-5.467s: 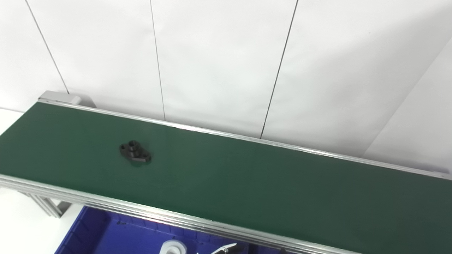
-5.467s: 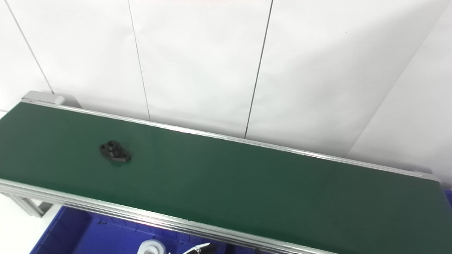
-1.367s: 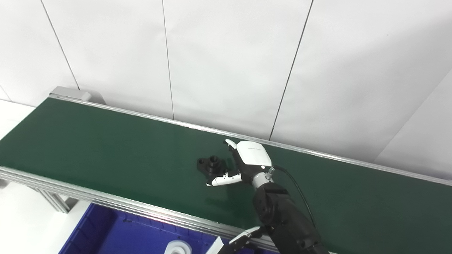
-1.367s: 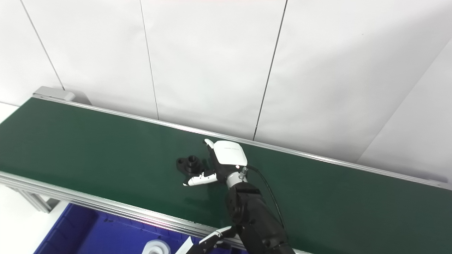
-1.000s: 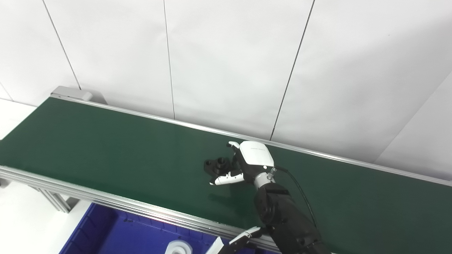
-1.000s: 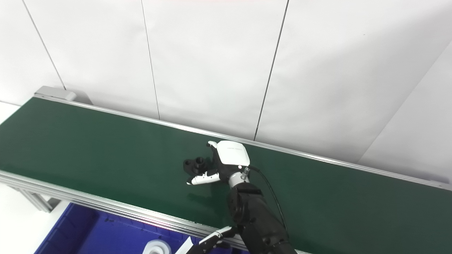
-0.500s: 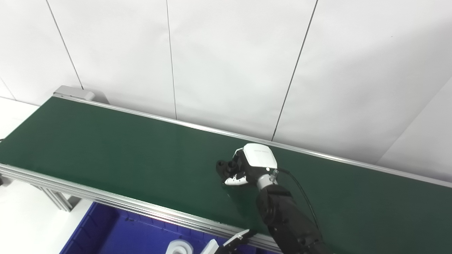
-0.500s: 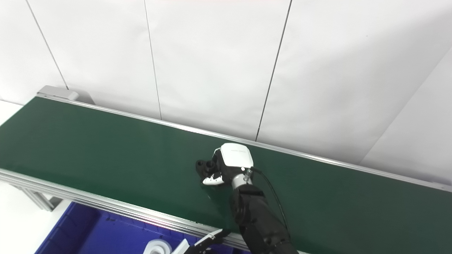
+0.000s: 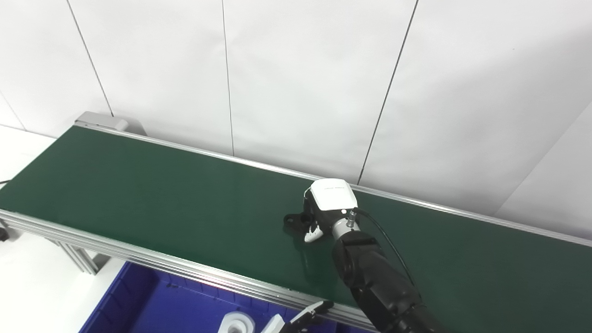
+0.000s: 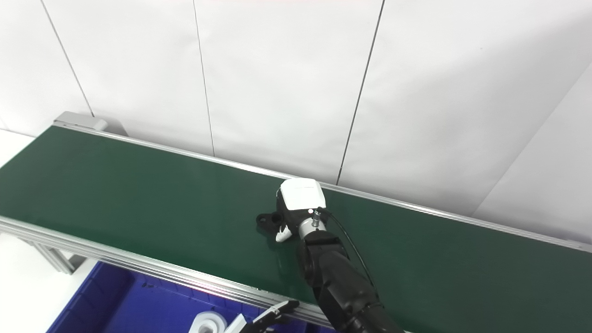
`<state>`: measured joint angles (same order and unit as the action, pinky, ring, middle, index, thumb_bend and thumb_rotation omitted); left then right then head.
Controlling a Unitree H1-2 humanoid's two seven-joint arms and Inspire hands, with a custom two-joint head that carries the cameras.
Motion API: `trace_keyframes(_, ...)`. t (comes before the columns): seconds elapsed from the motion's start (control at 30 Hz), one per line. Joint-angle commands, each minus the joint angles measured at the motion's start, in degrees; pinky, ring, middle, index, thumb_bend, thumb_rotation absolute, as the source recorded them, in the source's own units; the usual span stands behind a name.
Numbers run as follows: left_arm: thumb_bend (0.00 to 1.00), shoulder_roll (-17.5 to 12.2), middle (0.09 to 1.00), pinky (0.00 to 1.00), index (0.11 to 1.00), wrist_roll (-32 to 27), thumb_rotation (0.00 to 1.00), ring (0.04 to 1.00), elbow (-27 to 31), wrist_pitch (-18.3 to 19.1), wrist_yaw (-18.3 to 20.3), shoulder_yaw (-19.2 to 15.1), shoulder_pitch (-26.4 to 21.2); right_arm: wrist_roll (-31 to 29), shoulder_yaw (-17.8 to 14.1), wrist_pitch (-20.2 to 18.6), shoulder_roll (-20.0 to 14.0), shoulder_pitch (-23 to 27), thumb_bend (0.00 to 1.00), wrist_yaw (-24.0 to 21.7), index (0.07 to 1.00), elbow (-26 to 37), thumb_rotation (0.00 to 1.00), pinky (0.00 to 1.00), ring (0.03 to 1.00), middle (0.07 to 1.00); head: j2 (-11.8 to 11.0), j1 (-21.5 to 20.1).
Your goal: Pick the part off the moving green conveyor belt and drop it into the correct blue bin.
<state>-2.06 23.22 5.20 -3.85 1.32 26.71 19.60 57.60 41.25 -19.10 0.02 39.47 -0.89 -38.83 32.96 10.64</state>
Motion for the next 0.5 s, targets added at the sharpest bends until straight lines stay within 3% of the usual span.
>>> trace_keyframes(0.0,0.77,6.2,0.904,0.72,0.910,-0.2,0.18,0.847,2.5,-0.5,-0.5,4.4,1.7,0.4,1.6,-1.9,-0.9,-3.6,0.53,-3.2,0.484,-2.2,0.00,0.14,0.217,0.470,0.1,0.0)
trace_keyframes(0.17,0.77,6.0,0.904,0.71,0.918,0.3,0.19,0.846,2.7,-0.3,-0.5,4.4,1.7,-0.2,0.8,-1.8,-1.4,-4.7,0.53,-2.3,0.484,-0.1,0.00,0.10,0.179,0.469,0.4,-0.6)
trace_keyframes(0.37,0.78,6.1,0.898,0.72,0.917,1.0,0.17,0.856,3.7,0.5,-0.7,4.1,2.0,-3.3,-2.8,3.4,-4.3,-8.8,0.53,4.9,0.482,7.8,0.00,0.14,0.206,0.470,0.9,-2.0)
trace_keyframes(0.4,0.78,6.0,0.899,0.73,0.916,0.9,0.17,0.859,3.8,0.5,-0.6,4.0,2.0,-3.8,-3.3,4.1,-5.1,-9.6,0.52,5.8,0.492,9.6,0.00,0.13,0.191,0.429,0.9,-2.2)
trace_keyframes(0.47,0.77,5.7,0.905,0.74,0.915,0.5,0.17,0.866,3.8,0.6,-0.3,3.8,1.9,-4.7,-4.5,5.1,-6.5,-10.9,0.52,6.5,0.482,13.3,0.00,0.13,0.184,0.461,1.0,-2.9)
